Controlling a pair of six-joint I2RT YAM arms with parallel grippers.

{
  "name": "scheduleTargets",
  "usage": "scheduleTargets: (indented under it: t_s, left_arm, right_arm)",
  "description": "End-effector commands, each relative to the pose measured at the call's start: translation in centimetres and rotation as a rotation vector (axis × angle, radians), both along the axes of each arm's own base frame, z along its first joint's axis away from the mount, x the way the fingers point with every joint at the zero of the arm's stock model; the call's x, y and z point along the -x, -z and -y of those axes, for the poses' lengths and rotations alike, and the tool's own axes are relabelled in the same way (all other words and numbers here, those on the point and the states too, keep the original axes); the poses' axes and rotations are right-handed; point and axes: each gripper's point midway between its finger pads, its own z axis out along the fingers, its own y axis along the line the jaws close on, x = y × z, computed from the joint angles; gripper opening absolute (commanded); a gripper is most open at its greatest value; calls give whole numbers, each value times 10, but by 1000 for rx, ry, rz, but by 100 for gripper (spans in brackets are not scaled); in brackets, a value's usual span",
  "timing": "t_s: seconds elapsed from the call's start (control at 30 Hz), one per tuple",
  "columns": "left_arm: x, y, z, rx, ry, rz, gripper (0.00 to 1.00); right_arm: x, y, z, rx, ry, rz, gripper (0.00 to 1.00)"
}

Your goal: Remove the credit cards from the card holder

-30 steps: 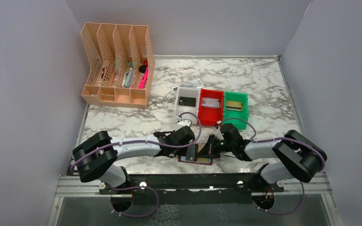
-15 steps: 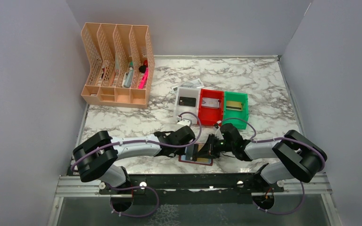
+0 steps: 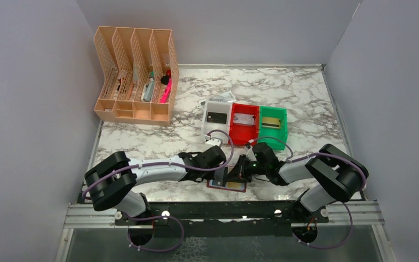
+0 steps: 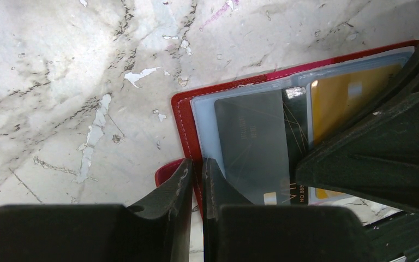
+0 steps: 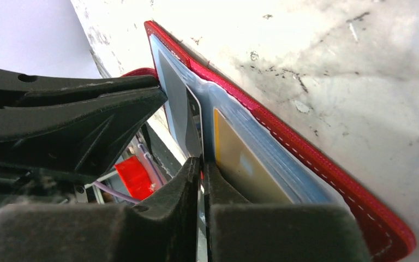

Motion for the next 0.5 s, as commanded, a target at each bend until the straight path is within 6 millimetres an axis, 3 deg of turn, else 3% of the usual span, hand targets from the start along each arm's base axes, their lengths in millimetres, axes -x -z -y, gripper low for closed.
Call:
scheduleTargets:
  t_s: [0.0,0.1,0.47]
  left_arm:
    - [16,25,-17,-92,22,-70,12]
    - [15,25,-17,-95,18,-67,11]
    - [13,23,-19,-92,2,-55,11]
  right_arm:
    - [-7,-1,-1,-1,18,13,7]
    - [-6,-1,4,16,34,19,1]
    - [5,0,30,93,85,43,1]
